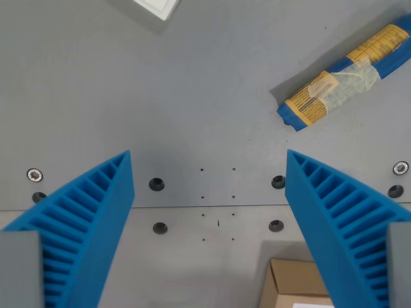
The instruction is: Move above the white socket
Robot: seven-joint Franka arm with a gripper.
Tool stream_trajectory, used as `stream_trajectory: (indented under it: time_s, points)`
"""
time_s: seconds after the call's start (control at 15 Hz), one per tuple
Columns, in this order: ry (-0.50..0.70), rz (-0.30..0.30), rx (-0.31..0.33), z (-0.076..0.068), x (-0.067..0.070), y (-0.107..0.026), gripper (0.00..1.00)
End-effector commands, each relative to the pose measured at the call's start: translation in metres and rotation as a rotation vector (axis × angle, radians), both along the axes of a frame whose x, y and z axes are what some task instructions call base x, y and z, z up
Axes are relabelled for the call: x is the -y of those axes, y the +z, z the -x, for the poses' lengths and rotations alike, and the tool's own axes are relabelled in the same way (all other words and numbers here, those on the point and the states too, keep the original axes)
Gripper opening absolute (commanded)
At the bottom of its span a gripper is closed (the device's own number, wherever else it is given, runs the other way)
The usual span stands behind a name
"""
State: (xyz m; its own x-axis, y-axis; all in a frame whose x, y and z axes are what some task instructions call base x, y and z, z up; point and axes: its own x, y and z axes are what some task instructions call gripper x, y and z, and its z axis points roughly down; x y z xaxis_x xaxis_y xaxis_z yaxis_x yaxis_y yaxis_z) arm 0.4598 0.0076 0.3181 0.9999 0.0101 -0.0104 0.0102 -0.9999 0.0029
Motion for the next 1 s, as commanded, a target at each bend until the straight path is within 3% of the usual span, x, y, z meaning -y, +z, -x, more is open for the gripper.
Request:
stream_trajectory:
  time_s: [0.07,1.0]
  points:
    - [0.0,0.0,0.005,0.0,0.0,0.002,1.0]
    - [-0.084,0.002,0.017,-0.0058,-0.0021,-0.0054,1.0]
